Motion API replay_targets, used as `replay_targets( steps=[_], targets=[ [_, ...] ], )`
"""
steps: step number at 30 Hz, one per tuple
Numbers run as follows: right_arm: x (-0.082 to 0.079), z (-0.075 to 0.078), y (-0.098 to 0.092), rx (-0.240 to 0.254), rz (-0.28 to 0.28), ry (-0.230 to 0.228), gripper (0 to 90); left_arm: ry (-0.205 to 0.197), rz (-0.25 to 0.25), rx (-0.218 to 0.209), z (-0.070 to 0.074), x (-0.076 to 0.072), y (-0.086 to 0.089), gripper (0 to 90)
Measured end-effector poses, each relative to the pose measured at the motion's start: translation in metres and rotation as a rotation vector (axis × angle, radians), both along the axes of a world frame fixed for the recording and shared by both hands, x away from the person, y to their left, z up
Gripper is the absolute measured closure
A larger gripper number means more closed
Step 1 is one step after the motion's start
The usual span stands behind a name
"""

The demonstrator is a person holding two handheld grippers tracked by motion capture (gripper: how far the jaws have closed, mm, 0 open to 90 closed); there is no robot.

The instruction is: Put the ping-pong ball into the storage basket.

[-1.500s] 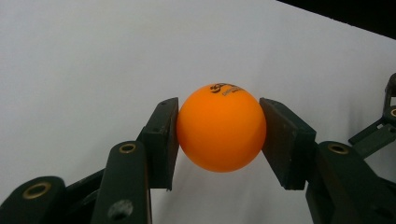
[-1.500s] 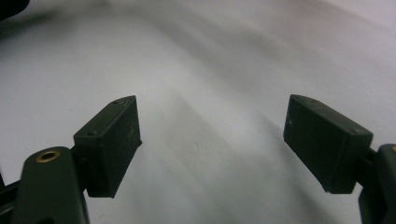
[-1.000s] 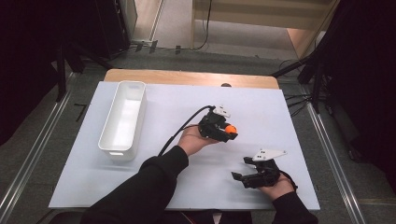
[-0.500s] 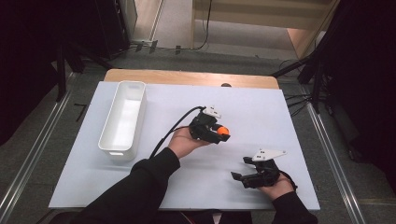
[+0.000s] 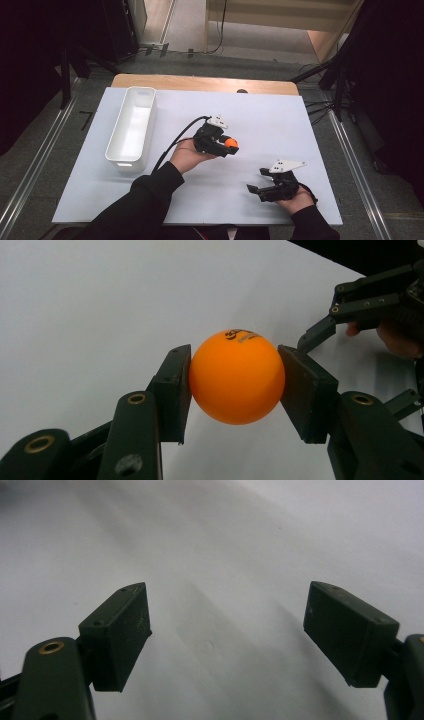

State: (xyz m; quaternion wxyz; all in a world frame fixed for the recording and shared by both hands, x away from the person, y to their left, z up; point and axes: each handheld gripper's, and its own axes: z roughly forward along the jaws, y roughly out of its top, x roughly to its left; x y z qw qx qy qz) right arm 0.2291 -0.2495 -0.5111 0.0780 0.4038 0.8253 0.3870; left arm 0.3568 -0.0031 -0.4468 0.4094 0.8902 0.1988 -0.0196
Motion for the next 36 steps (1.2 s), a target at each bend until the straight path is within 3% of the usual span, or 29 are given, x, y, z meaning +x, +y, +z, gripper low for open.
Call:
replay_targets(
  steps=[4, 36],
  targets=[
    [0.0, 0.001, 0.002, 0.006, 0.002, -0.002, 17.6, -0.002, -0.01, 0.006, 0.001, -0.002, 0.002, 50.1],
    [0.0, 0.001, 0.002, 0.007, 0.016, 0.002, 17.6, 0.003, 0.065, 0.008, 0.019, 0.007, 0.027, 50.1]
  ],
)
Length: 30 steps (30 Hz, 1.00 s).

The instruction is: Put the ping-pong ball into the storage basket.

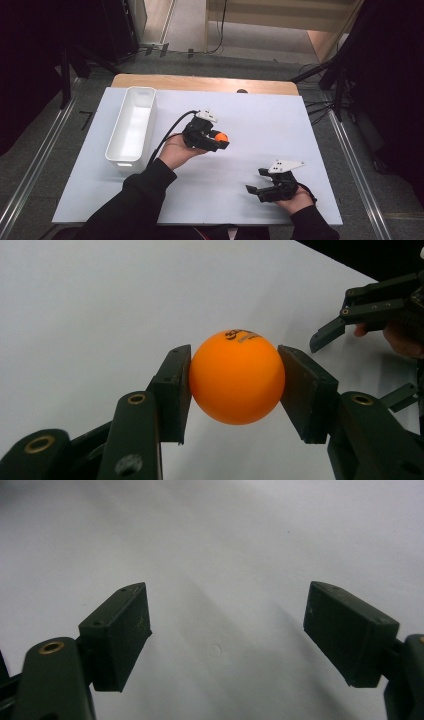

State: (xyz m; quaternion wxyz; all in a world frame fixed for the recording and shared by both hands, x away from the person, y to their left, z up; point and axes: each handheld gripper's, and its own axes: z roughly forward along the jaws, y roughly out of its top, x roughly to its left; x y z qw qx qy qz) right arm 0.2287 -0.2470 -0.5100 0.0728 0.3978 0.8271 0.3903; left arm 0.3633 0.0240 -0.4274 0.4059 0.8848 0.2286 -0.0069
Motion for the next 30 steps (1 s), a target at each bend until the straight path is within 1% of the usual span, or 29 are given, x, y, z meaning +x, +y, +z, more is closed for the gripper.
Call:
replay_targets(
  steps=[7, 11, 12, 13, 15, 18, 20, 24, 25, 28, 30],
  targets=[
    [0.0, 0.0, 0.0, 0.002, -0.003, -0.002, 17.6, -0.001, 0.006, 0.014, 0.003, 0.002, 0.004, 50.1],
    [-0.001, 0.001, 0.0, 0.004, -0.004, 0.001, 17.7, 0.005, 0.017, 0.01, 0.005, 0.003, 0.008, 50.1],
    [-0.001, 0.001, 0.0, 0.003, -0.005, 0.001, 17.7, 0.012, 0.018, 0.009, 0.006, 0.003, 0.008, 50.1],
    [-0.001, 0.001, 0.0, 0.002, -0.003, 0.0, 17.6, 0.011, 0.013, 0.011, 0.006, 0.004, 0.01, 50.1],
    [-0.001, 0.001, 0.0, 0.001, -0.003, -0.001, 17.7, 0.02, 0.015, 0.001, 0.007, 0.004, 0.011, 50.1],
    [-0.001, 0.001, 0.0, 0.002, -0.003, -0.003, 17.6, 0.02, 0.01, 0.01, 0.008, 0.005, 0.014, 50.1],
    [-0.001, 0.001, 0.0, -0.001, -0.002, -0.004, 17.6, 0.025, 0.019, 0.001, 0.009, 0.006, 0.016, 50.1],
    [-0.001, 0.001, 0.0, -0.003, 0.002, -0.008, 17.6, 0.018, 0.024, 0.01, 0.012, 0.007, 0.019, 50.1],
    [-0.001, 0.001, 0.001, -0.003, 0.003, -0.006, 17.6, 0.022, 0.023, 0.002, 0.012, 0.007, 0.02, 50.1],
    [-0.001, 0.001, 0.001, 0.001, 0.0, -0.003, 17.6, 0.012, 0.02, 0.005, 0.015, 0.007, 0.022, 50.1],
    [-0.001, 0.001, 0.001, 0.001, -0.001, -0.002, 17.6, 0.015, 0.022, 0.007, 0.015, 0.007, 0.023, 50.1]
  ],
)
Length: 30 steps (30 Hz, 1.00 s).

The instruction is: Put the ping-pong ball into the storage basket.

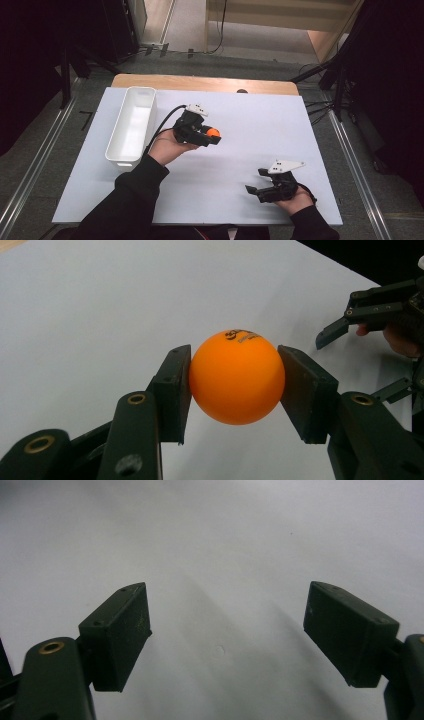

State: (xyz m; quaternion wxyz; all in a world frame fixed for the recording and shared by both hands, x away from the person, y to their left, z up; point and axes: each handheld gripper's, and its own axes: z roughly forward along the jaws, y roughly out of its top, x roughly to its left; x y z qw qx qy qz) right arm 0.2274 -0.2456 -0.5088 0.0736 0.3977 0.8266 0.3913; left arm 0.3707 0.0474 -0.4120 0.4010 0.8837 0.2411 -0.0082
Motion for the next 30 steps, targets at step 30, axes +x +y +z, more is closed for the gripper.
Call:
replay_targets(
  steps=[30],
  targets=[
    [0.0, 0.0, 0.0, 0.0, 0.005, -0.004, 17.6, -0.025, 0.069, 0.02, 0.007, 0.008, 0.025, 50.1]
  ],
)
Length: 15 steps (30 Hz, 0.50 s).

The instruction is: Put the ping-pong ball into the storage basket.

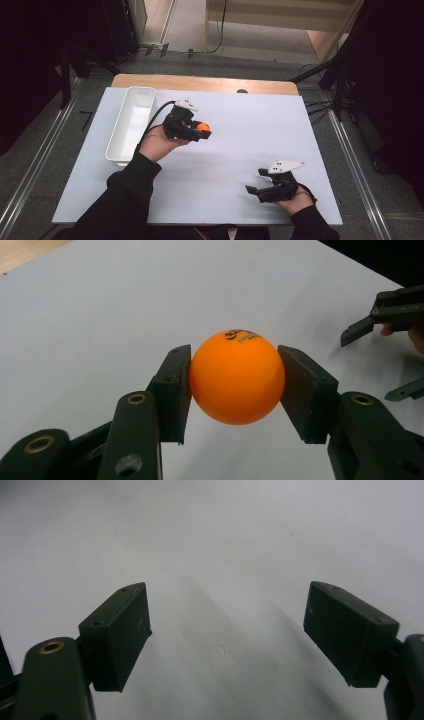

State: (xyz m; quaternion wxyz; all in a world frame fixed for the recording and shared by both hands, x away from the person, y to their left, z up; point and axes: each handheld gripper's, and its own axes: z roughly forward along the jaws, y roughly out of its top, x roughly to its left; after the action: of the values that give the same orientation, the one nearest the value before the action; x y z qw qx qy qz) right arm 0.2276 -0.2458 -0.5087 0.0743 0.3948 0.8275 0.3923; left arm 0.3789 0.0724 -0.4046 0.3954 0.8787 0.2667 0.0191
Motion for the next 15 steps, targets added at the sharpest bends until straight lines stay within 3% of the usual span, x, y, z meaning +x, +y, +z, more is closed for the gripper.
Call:
replay_targets(
  steps=[10, 15],
  targets=[
    [0.0, 0.0, 0.0, 0.001, 0.003, -0.002, 17.7, -0.011, 0.026, 0.01, 0.004, 0.002, 0.009, 50.1],
    [0.0, 0.0, 0.0, 0.002, 0.002, -0.003, 17.6, -0.008, 0.043, -0.005, 0.008, 0.005, 0.018, 50.1]
  ],
)
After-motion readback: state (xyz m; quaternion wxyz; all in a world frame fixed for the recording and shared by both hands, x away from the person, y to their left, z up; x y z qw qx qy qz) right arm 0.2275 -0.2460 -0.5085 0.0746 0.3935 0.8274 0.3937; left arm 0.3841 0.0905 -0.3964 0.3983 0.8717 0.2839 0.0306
